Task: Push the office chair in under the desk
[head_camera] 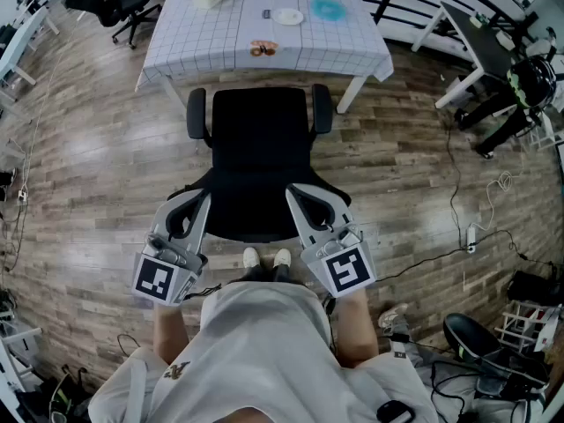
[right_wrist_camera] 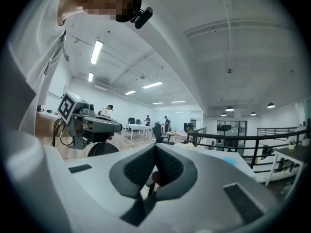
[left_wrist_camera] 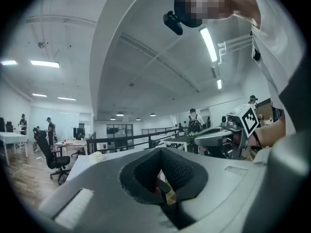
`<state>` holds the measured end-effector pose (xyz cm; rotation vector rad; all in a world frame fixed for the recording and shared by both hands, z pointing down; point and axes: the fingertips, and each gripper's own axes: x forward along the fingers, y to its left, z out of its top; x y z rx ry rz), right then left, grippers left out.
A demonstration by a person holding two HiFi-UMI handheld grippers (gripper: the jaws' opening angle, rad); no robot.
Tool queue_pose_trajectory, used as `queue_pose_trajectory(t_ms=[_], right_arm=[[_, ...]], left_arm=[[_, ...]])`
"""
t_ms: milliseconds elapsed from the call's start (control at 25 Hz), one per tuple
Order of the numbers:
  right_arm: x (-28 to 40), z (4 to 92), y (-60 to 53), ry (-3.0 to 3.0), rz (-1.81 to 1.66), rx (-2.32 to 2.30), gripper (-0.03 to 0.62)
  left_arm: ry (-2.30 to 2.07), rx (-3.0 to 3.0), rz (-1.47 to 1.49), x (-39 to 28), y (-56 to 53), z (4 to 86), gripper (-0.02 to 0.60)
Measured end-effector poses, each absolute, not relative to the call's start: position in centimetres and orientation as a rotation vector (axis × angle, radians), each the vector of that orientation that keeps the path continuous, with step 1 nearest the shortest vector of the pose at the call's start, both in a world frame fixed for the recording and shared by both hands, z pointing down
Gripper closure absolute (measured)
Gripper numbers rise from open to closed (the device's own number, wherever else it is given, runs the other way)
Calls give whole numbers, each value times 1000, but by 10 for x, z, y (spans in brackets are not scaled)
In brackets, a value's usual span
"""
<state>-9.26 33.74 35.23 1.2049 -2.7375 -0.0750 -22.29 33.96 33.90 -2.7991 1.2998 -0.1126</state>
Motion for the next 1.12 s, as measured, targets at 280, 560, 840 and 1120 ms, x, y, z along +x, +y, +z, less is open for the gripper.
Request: queue_pose_trajectory(t_ms=[280, 560, 840, 1120], right_arm=[[-90, 351, 336, -2738, -86, 1225, 591], [-89, 350, 340, -2752, -96, 1210, 591], [-78, 351, 352, -2741, -118, 1145, 584], [-69, 354, 361, -2717, -135, 1093, 542]], left_arm=[[1290, -2801, -123, -220, 340, 339, 578], [1228, -2788, -141, -217, 343, 337, 578], [1111, -2795, -225, -214, 353, 342, 565], [1014, -2797, -243, -211, 359, 340, 528]])
